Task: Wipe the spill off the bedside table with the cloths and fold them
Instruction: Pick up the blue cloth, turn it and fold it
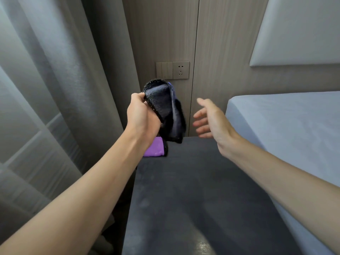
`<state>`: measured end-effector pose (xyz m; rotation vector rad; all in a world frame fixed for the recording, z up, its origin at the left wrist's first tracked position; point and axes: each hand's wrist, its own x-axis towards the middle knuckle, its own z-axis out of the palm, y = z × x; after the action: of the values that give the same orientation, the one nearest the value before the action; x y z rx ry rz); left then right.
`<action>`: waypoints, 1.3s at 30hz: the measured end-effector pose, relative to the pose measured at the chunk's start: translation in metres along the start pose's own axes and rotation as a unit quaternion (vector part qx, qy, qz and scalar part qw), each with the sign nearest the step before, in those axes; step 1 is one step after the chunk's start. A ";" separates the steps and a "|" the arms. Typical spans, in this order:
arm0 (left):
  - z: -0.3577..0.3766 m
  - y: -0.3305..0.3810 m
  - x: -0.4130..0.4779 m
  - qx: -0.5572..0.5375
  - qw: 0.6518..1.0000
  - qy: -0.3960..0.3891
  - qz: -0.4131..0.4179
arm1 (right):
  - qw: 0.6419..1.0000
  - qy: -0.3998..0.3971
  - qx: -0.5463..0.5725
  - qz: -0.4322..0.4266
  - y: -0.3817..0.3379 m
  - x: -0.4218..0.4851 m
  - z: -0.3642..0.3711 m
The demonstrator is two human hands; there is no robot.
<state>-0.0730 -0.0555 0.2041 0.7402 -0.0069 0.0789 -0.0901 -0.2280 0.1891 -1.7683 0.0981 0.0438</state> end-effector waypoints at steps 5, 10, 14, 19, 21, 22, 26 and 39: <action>0.010 -0.009 -0.008 0.038 0.999 -0.007 -0.011 | 0.988 0.051 -0.078 -0.126 -0.001 -0.006 0.025; 0.008 -0.009 -0.012 0.068 0.998 -0.013 0.002 | 0.963 0.107 -0.150 -0.199 -0.003 0.001 0.026; 0.004 -0.009 -0.015 0.172 0.983 0.019 0.065 | 0.967 0.139 -0.081 -0.196 -0.009 0.007 0.015; -0.012 -0.002 -0.014 0.284 0.946 0.043 0.149 | 0.959 0.194 -0.043 -0.201 -0.021 0.013 -0.011; -0.014 0.005 -0.014 0.286 0.942 0.041 0.172 | 0.961 0.217 -0.020 -0.169 -0.024 0.016 -0.025; -0.014 0.008 -0.013 0.284 0.941 0.044 0.182 | 0.964 0.223 -0.001 -0.147 -0.026 0.017 -0.031; 0.000 0.017 -0.013 0.307 0.928 0.023 0.210 | 0.977 0.141 -0.108 -0.116 -0.026 0.012 -0.034; 0.010 0.027 -0.011 0.351 0.913 -0.059 0.198 | 0.955 -0.082 -0.028 -0.285 -0.021 -0.031 0.014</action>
<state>-0.0858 -0.0428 0.2294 1.4575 -0.2570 0.4415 -0.1183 -0.2088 0.2093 -1.7826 -0.5383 -0.2271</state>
